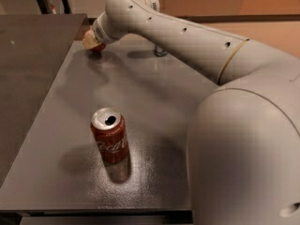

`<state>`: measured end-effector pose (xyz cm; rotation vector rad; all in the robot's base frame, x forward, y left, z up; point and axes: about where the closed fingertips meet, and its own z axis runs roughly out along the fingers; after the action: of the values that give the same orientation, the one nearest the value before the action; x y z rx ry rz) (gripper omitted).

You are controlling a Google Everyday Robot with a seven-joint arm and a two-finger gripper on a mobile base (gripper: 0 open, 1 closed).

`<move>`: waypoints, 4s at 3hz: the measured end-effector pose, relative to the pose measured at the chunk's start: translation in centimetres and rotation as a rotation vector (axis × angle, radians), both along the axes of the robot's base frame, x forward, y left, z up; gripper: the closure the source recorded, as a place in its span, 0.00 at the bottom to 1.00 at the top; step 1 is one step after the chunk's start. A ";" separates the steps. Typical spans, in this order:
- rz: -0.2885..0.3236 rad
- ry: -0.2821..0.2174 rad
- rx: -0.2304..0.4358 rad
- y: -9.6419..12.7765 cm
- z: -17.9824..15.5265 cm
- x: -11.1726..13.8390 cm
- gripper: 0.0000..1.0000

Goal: Move apple near coke can

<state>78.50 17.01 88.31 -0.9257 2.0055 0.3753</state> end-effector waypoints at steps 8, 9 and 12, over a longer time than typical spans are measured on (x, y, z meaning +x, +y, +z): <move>0.247 -0.047 0.036 -10.6 3.7 -22.3 1.00; 0.269 -0.016 0.030 -12.4 2.7 -23.9 1.00; 0.377 0.054 0.118 -14.0 1.0 -28.9 1.00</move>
Offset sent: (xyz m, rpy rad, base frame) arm -0.0741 -0.0428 0.0654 0.0179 -0.0597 0.0529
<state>49.62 3.06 89.31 -1.2293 1.8299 0.7254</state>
